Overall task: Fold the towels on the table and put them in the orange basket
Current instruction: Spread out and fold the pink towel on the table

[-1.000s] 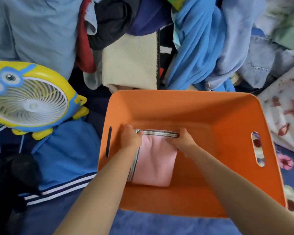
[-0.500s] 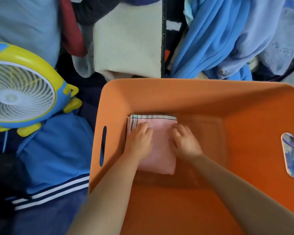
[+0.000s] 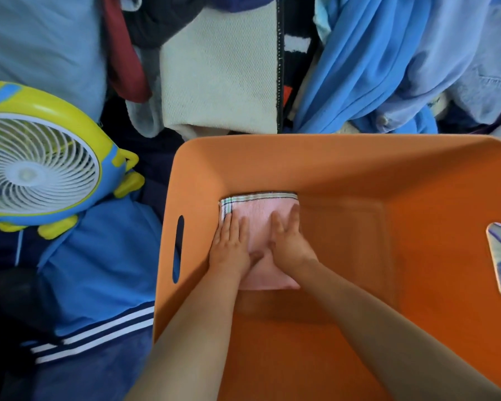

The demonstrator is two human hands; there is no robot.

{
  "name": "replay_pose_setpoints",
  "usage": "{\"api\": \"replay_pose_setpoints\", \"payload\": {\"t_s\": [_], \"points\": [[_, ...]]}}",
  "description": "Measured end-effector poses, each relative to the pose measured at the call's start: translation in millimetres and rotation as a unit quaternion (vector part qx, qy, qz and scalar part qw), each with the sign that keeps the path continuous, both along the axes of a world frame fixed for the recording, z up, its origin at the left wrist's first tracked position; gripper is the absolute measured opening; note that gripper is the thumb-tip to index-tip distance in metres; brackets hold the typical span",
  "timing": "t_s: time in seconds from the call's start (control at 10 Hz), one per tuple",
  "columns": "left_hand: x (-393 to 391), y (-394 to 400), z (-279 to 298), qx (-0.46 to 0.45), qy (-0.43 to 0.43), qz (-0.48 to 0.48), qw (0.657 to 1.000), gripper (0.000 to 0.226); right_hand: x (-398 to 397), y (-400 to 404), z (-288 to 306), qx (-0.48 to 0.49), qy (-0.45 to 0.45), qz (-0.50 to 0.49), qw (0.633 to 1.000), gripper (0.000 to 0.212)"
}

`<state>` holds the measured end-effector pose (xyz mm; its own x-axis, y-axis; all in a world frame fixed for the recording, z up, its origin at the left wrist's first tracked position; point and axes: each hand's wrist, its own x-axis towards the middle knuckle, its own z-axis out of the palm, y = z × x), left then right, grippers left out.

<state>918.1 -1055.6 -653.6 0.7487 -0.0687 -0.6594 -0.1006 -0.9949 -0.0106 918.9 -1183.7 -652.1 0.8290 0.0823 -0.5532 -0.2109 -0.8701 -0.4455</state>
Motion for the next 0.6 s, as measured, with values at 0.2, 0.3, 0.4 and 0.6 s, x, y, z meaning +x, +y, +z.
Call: {"api": "replay_pose_setpoints", "payload": {"t_s": [0.2,0.3,0.4,0.6], "points": [[9,2,10,-0.015,0.004,-0.021,1.0,0.085,1,-3,8,-0.085,0.075,0.063,0.992,0.069],[8,2,25,-0.021,0.009,-0.042,0.999,0.081,-1,-9,25,-0.1,0.136,0.081,0.982,0.071],[-4,3,45,-0.043,0.0,-0.047,0.998,0.073,-8,-16,48,-0.094,0.156,0.106,0.977,0.067],[-18,-9,125,-0.059,-0.106,-0.098,0.988,0.044,-28,-30,124,-0.122,0.069,0.13,0.982,0.04]]}}
